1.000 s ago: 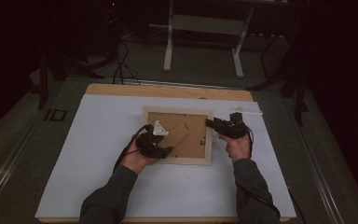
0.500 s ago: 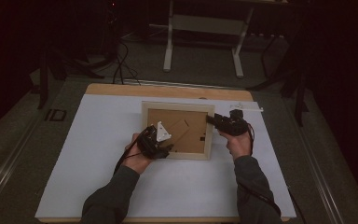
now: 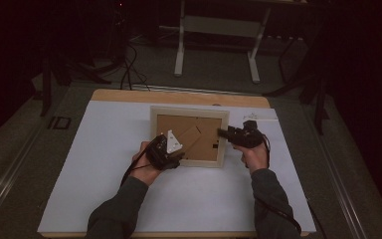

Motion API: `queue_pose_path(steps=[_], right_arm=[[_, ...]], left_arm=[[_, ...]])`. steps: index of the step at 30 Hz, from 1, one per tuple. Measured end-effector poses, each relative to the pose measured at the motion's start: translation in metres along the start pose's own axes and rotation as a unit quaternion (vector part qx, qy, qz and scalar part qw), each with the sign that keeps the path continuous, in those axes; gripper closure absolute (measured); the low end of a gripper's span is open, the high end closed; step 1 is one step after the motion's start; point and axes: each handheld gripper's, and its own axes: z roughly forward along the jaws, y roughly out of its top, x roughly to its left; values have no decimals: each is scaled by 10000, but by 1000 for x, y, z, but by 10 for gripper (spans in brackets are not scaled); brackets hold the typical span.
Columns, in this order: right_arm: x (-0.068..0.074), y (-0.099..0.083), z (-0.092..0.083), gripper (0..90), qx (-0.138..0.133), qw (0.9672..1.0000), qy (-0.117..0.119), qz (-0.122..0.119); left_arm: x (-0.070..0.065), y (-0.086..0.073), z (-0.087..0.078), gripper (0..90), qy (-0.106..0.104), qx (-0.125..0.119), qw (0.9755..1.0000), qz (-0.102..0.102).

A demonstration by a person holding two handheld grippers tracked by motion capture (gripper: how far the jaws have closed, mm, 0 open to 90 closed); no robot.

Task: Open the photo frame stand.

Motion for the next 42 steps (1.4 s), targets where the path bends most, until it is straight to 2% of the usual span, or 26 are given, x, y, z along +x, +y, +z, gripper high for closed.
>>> queue_pose_path(steps=[7,13,17,21,32,42], right_arm=[[-4,-19,9,498,201,9995,258,47],[-5,-23,10,483,285,9992,295,-11],[-6,-24,12,483,271,9990,359,64],[-6,-24,13,521,294,9984,474,106],[-4,-23,11,536,270,9989,385,-17],[1,-19,9,548,141,9995,148,-227]], left_arm=[[0,0,0,483,-17,-40,10000,-14],[-1,-1,-1,483,8,-60,10000,54],[-1,-1,-1,483,1,-76,9999,77],[-1,-1,-2,484,-18,-104,9999,95],[-2,-1,0,484,97,-119,9997,164],[-2,3,0,485,255,-207,9993,172]])
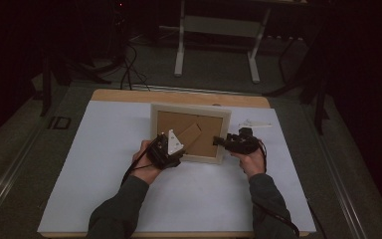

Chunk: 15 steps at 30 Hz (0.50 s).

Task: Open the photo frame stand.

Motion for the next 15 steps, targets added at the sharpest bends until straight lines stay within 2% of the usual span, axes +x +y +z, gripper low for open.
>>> queue_pose_path(steps=[8,15], right_arm=[[5,7,-1,550,-121,9994,-223,-234],[6,7,-2,555,-207,9991,-215,-292]], left_arm=[[2,0,0,485,106,-136,9998,-56],[4,1,-3,485,-67,-124,9997,-206]])
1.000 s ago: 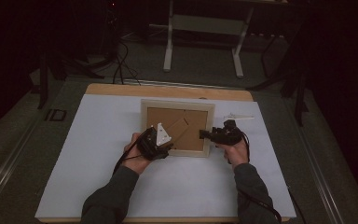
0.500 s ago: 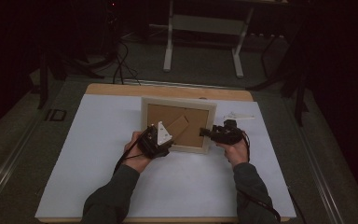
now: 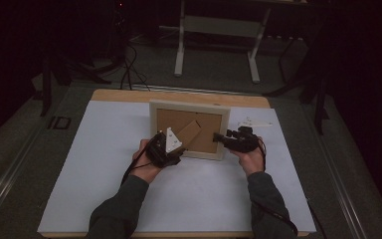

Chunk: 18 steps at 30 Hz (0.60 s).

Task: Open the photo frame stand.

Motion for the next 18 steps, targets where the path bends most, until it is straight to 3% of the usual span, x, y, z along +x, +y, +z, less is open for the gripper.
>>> queue_pose_path(steps=[3,5,6,7,8,13,18], right_arm=[[-1,-2,0,555,-16,10000,17,6],[-1,-3,0,554,-22,10000,21,13],[-1,-3,0,554,-22,10000,21,13],[-2,-4,0,554,-23,10000,30,3],[-2,-5,-1,554,-26,10000,53,-12],[-3,-8,-2,555,-33,9999,108,0],[-5,-13,-4,554,-61,9997,217,20]], left_arm=[[1,1,-1,489,-145,-4,9998,-134],[5,1,-3,505,-394,-21,9986,-356],[5,1,-3,525,-394,-21,9986,-356],[10,0,-5,525,-701,-81,9954,-641],[13,0,-5,532,-850,-92,9933,-780],[21,-5,-6,576,-1283,-89,9854,-1120],[21,-6,-7,676,-1276,23,9864,-1041]])
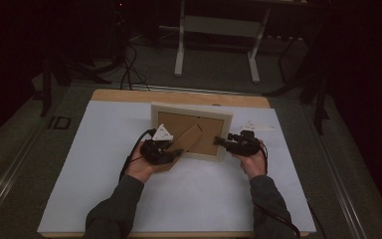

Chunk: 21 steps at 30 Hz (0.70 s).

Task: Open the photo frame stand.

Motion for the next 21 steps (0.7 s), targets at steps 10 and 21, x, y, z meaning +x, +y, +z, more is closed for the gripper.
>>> queue_pose_path(steps=[10,21], right_arm=[[3,-15,9,465,249,9995,187,94],[5,-28,14,491,478,9988,59,3]], left_arm=[[-3,-5,-2,705,-15,45,10000,71],[-5,-9,-4,733,-77,-30,9999,72]])
